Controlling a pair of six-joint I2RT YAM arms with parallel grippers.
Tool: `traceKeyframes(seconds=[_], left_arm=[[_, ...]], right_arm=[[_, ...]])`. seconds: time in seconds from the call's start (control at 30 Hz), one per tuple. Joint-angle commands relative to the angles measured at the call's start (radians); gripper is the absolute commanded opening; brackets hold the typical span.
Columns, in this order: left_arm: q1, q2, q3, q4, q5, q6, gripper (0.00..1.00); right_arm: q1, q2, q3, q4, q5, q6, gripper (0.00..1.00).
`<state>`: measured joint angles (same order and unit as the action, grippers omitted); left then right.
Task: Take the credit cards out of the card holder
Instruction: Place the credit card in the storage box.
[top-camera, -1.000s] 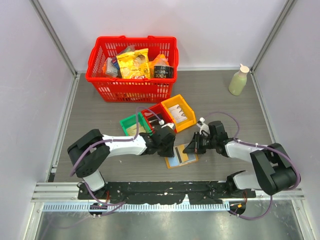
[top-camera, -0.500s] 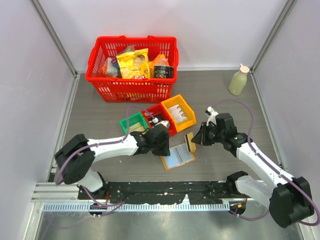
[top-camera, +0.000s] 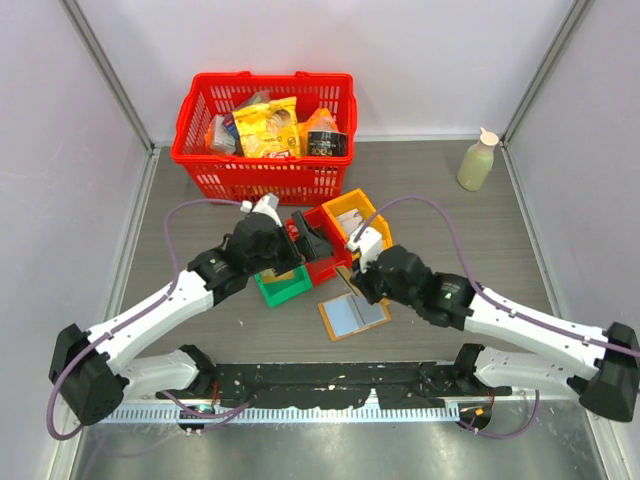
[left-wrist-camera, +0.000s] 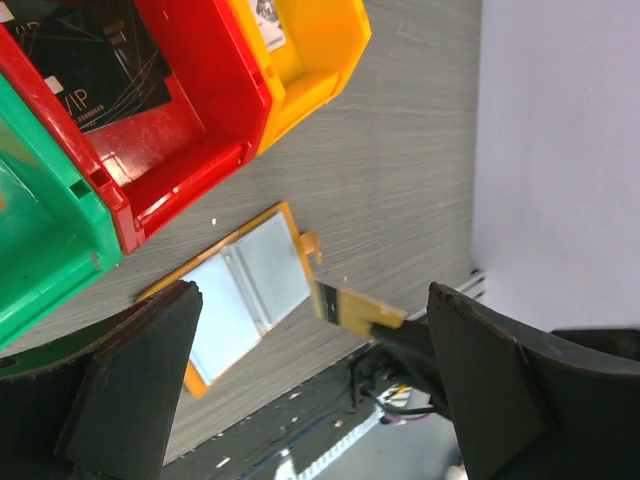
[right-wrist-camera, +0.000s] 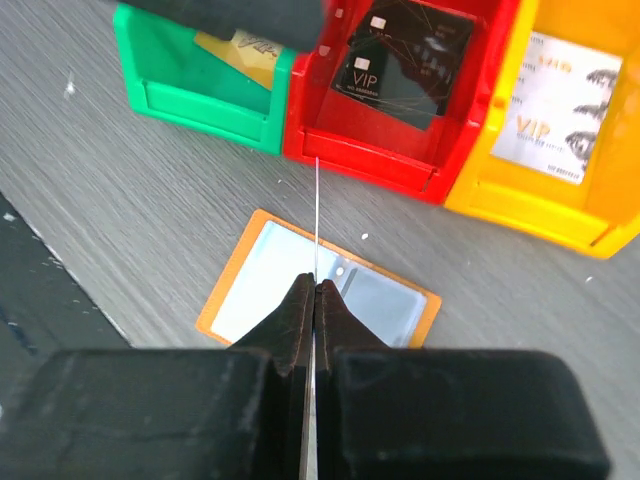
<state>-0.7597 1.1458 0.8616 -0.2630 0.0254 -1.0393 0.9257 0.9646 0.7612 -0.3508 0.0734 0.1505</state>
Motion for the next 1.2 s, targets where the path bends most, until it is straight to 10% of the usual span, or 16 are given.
traceKeyframes(seconds=[0.0, 0.57, 0.87, 1.03, 1.17], left_arm=[[0.043, -0.060, -0.016, -0.025, 0.027, -0.122, 1.00], [0.051, -0.047, -0.039, 0.039, 0.117, -0.186, 0.83], [0.053, -0.077, -0.062, 0.056, 0.099, -0.185, 0.45], [0.063, -0.090, -0.078, 0.067, 0.091, -0.182, 0.01], [0.077, -0.113, -0.087, 0.054, 0.065, -0.156, 0.00]], right_arm=[[0.190, 0.072, 0.044, 0.143, 0.359, -0.207, 0.01], [0.541, 0.223, -0.092, 0.777, 0.841, -0.735, 0.01], [0.579, 0.290, -0.118, 0.901, 0.899, -0.832, 0.01], [0.579, 0.329, -0.118, 0.926, 0.901, -0.836, 0.01], [0.579, 0.342, -0.112, 0.929, 0.911, -0.784, 0.07]])
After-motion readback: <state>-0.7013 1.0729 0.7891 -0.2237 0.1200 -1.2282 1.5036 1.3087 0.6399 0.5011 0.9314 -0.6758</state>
